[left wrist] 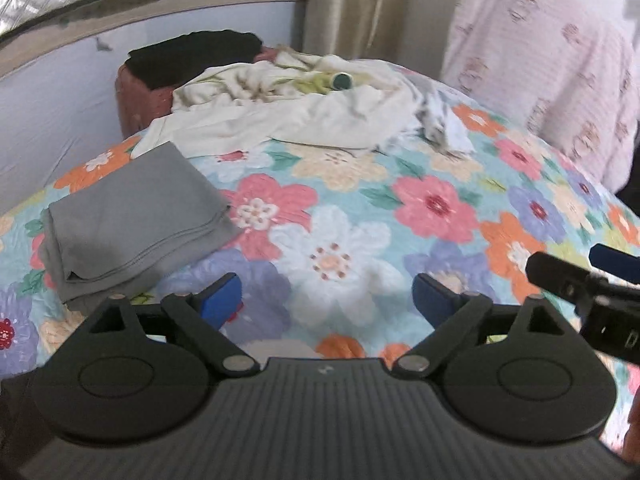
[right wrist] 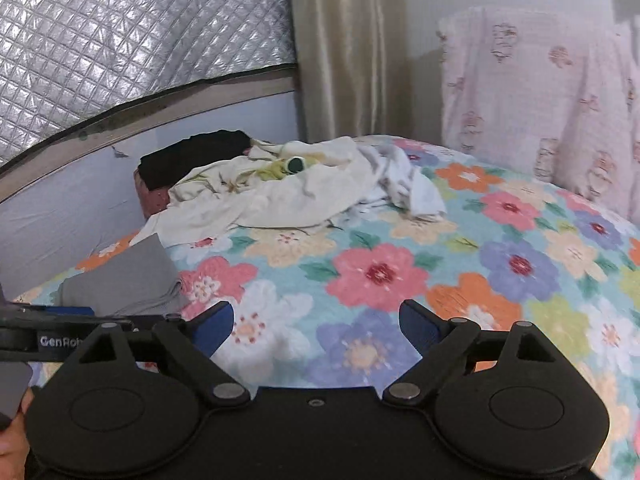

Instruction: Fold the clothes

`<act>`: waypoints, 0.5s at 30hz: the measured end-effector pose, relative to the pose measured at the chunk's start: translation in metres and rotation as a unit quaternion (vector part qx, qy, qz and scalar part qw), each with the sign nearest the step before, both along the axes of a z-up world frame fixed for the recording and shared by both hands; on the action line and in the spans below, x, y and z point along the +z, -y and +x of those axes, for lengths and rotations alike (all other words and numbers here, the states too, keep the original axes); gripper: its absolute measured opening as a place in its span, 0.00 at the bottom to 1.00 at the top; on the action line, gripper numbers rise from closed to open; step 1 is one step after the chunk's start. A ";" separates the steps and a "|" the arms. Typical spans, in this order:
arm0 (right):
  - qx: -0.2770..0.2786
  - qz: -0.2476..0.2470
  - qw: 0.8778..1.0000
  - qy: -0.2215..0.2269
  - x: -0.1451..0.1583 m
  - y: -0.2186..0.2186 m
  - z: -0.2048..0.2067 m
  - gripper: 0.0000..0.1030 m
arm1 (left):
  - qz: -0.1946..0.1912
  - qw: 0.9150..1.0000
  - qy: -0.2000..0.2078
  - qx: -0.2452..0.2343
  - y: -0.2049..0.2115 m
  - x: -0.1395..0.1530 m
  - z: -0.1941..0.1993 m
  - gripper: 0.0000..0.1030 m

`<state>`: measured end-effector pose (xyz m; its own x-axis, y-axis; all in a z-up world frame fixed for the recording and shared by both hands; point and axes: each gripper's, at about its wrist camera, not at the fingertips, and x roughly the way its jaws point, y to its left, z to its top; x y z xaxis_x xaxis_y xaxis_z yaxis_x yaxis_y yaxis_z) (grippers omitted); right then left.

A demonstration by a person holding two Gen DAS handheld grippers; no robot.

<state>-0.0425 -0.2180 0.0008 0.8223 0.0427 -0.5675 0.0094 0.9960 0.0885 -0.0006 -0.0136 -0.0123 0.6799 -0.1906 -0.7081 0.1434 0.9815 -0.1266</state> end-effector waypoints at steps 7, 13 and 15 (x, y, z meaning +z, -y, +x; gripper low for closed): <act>-0.037 -0.012 0.998 -0.041 -0.001 0.000 -0.029 0.93 | 0.059 0.998 0.004 -0.016 0.018 0.017 -0.031 1.00; -0.039 0.012 0.997 -0.062 0.002 -0.001 -0.038 0.93 | 0.063 0.998 -0.006 -0.018 0.015 0.020 -0.043 1.00; -0.039 0.006 0.997 -0.062 0.003 -0.003 -0.041 0.93 | 0.056 0.998 -0.010 -0.017 0.013 0.019 -0.043 1.00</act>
